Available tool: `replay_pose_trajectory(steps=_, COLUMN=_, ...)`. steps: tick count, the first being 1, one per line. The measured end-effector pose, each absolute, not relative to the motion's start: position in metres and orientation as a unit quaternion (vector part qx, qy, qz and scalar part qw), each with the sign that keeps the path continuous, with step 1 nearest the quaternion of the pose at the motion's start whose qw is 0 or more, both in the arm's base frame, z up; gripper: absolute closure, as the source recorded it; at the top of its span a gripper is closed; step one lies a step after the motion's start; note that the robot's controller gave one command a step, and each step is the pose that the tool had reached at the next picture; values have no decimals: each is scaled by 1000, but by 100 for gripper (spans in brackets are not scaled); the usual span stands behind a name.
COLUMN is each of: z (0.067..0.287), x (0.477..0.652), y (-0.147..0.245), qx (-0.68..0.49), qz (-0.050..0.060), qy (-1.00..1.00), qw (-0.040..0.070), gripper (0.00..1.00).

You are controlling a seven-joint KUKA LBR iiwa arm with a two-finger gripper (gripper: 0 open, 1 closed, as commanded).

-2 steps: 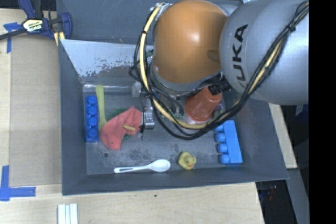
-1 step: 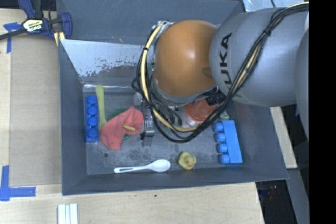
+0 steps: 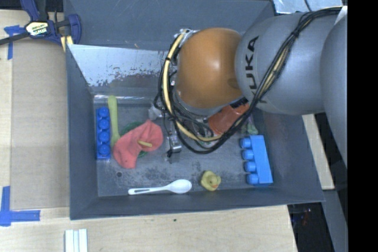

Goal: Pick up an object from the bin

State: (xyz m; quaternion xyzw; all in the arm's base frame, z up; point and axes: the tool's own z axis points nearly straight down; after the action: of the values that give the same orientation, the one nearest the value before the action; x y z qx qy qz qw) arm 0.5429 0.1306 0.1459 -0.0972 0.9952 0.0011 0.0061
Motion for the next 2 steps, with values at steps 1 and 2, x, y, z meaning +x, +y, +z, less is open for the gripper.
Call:
replay_pose_trajectory(steps=1, z=84, x=574, y=115, qx=-49, qz=1, qy=999, qw=4, gripper=0)
replay_pose_trajectory(steps=2, z=73, x=598, y=131, qx=-138, qz=1, qy=990, qw=9, gripper=0)
